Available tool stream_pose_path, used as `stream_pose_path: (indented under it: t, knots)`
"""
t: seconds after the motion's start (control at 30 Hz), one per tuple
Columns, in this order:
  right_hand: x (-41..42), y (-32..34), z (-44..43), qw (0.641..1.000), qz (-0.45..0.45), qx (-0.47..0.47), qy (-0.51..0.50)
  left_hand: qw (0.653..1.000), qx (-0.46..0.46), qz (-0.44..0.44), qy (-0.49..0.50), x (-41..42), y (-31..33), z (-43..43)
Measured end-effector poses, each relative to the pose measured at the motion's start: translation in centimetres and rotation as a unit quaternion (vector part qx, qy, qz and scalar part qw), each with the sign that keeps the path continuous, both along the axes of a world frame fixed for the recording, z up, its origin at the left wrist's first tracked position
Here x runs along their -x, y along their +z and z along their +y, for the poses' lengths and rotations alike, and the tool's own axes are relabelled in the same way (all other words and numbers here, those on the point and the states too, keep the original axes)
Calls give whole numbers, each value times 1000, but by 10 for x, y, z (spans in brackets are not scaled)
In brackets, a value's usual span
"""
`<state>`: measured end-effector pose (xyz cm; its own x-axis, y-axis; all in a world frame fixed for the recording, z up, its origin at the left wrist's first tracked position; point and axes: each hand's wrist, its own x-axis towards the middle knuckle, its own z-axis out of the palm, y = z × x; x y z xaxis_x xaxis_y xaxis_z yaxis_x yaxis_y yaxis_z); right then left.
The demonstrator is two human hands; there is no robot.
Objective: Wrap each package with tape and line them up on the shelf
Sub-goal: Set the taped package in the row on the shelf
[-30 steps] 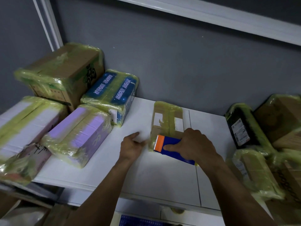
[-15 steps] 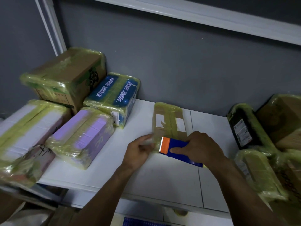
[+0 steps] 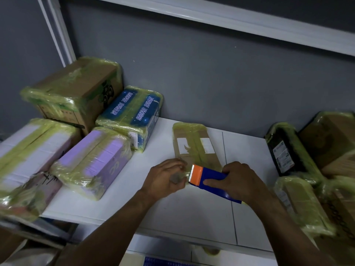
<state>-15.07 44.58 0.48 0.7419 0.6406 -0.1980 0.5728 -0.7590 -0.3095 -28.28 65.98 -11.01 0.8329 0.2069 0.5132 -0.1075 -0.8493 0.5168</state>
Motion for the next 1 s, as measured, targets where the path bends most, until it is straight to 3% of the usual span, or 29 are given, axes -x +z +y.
stream_pose_path:
  t: [0.17,0.47,0.63,1.0]
  knots:
    - [4,10,-3,1000,3,-23,8,1000,13,8,-14,-2,-4,4]
    - [0,19,-13,997,-71,13,-15,999,28,40,1,-9,-4,-2]
    - [-8,15,-2,994,-96,49,-7,1000,-25,-1,-5,-9,-10,-8]
    - [-8,8,-5,997,-58,44,-24,999,-15,-8,-42,-12,-5,-7]
